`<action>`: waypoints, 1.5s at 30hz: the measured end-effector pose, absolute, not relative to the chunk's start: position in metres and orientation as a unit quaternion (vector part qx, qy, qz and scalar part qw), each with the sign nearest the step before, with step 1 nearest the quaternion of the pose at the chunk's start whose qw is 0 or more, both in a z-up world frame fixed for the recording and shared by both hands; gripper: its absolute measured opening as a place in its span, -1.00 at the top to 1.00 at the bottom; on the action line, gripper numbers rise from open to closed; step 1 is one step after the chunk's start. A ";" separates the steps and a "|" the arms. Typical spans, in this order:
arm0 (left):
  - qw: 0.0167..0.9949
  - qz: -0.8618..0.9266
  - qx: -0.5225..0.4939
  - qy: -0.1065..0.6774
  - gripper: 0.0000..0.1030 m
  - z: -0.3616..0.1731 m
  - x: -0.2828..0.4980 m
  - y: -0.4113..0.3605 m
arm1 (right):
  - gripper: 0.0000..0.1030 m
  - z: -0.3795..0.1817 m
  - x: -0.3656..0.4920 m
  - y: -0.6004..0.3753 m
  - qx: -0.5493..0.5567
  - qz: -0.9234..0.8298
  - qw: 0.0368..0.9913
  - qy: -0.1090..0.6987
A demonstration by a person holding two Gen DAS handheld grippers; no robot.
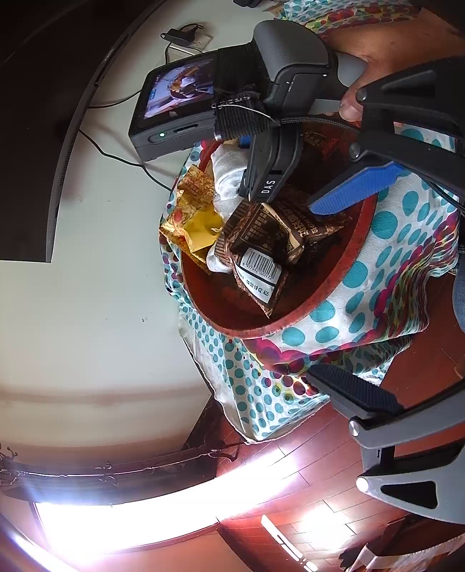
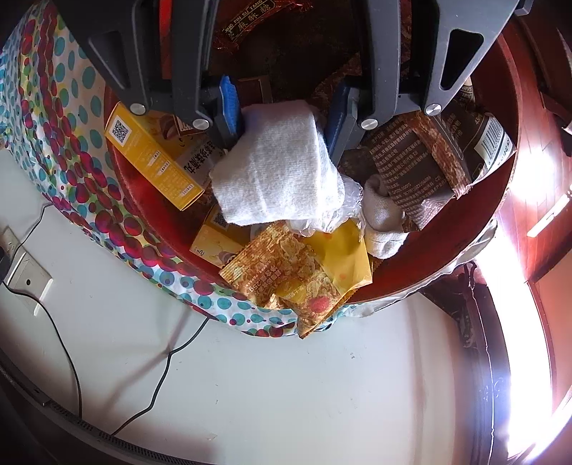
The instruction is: Organize objects
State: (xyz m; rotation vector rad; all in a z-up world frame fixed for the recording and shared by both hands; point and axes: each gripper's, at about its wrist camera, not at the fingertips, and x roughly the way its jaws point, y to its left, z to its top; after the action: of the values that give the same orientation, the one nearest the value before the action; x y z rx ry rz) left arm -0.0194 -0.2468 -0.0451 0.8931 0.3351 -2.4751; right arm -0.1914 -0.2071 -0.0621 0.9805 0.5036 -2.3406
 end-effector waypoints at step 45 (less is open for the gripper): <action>0.214 -0.927 0.304 0.050 -0.71 -0.016 0.008 -0.162 | -1.00 0.007 -0.098 -0.043 0.286 -0.941 0.164 0.079</action>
State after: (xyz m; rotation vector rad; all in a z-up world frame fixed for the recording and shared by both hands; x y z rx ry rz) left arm 0.0076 -0.1616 -0.0162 0.8441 0.1391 -2.5718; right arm -0.0978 -0.0432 0.0075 0.8147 0.2261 -2.6817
